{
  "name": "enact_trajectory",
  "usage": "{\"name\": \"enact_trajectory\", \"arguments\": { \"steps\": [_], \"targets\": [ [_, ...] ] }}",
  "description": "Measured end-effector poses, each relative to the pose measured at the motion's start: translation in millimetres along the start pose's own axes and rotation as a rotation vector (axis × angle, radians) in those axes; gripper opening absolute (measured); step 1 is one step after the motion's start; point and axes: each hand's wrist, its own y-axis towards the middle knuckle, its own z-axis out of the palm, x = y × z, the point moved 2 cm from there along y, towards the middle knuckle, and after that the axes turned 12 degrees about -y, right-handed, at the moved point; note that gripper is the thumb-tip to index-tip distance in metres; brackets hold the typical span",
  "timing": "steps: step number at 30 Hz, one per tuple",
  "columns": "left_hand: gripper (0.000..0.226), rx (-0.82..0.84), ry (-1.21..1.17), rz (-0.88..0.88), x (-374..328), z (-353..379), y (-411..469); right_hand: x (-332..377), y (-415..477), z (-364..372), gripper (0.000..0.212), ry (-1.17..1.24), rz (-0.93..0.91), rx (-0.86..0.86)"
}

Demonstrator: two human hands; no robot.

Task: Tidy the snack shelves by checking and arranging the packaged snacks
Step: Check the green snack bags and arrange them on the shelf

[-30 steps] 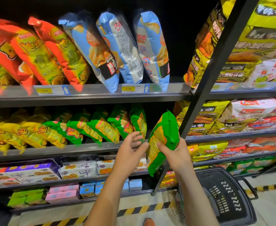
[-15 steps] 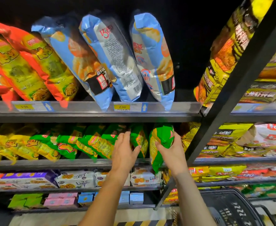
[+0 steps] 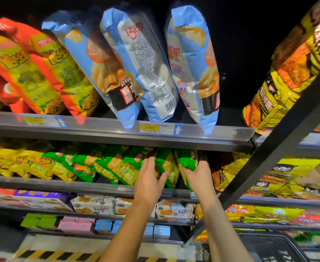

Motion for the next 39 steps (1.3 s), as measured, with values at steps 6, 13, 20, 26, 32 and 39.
{"name": "enact_trajectory", "arguments": {
  "steps": [6,13,20,26,32,39],
  "targets": [
    [0.054,0.004,0.017,-0.003,-2,0,-1,5,5,3,0.016,-0.033,-0.023,0.040],
    [0.060,0.047,0.003,0.014,-3,-5,-3,7,-3,4,0.014,-0.135,-0.006,0.163],
    [0.071,0.140,0.075,0.020,-7,-22,-12,22,-19,-10,0.037,-0.287,0.052,0.198],
    [0.072,0.149,0.313,0.124,-12,-49,-25,37,-58,-17,0.069,-0.456,0.014,0.136],
    [0.069,0.223,0.584,0.250,-27,-74,-60,49,-129,-34,0.072,-0.718,-0.067,0.093],
    [0.070,0.396,0.630,0.376,-53,-54,-117,33,-204,-76,0.069,-0.878,0.043,0.035]
  ]
}}
